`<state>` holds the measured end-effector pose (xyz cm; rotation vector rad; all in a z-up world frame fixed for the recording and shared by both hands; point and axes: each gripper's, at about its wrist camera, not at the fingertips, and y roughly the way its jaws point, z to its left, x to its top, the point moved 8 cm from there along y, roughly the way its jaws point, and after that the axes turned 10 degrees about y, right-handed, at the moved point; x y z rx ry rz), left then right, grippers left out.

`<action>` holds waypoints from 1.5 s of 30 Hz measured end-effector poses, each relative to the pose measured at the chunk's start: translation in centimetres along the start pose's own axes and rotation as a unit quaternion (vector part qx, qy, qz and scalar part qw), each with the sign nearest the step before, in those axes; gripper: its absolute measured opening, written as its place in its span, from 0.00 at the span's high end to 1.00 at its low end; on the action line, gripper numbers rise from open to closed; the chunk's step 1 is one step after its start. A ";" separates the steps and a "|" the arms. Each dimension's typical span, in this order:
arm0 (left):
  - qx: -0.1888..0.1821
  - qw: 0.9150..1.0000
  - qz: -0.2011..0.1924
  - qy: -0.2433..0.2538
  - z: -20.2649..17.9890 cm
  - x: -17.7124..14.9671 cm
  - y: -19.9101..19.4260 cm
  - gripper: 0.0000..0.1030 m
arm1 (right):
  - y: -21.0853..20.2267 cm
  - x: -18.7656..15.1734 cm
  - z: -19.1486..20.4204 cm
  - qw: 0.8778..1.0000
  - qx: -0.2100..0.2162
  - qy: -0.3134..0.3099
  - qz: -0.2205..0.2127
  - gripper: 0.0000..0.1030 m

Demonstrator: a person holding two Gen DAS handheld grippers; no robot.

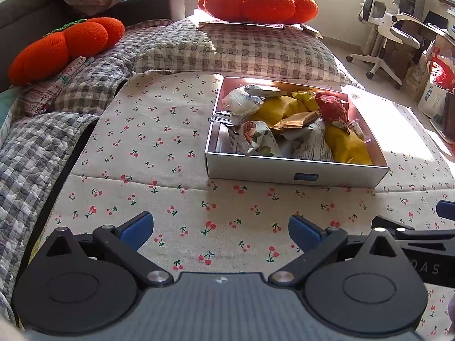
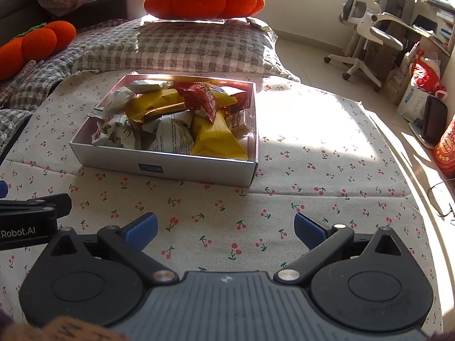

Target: Organize snacks

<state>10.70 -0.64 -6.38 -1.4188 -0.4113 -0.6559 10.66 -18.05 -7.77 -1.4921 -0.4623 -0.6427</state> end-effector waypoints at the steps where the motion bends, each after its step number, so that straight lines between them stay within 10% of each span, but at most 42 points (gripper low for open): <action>1: 0.000 1.000 -0.001 0.001 0.0 0.0 0.0 0.00 | 0.0 0.0 0.0 1.000 -0.001 0.000 -0.001 0.01; 45: 0.000 1.000 -0.003 0.009 -0.3 0.1 -0.2 0.00 | 0.1 -0.1 0.0 1.000 -0.001 0.001 0.004 0.01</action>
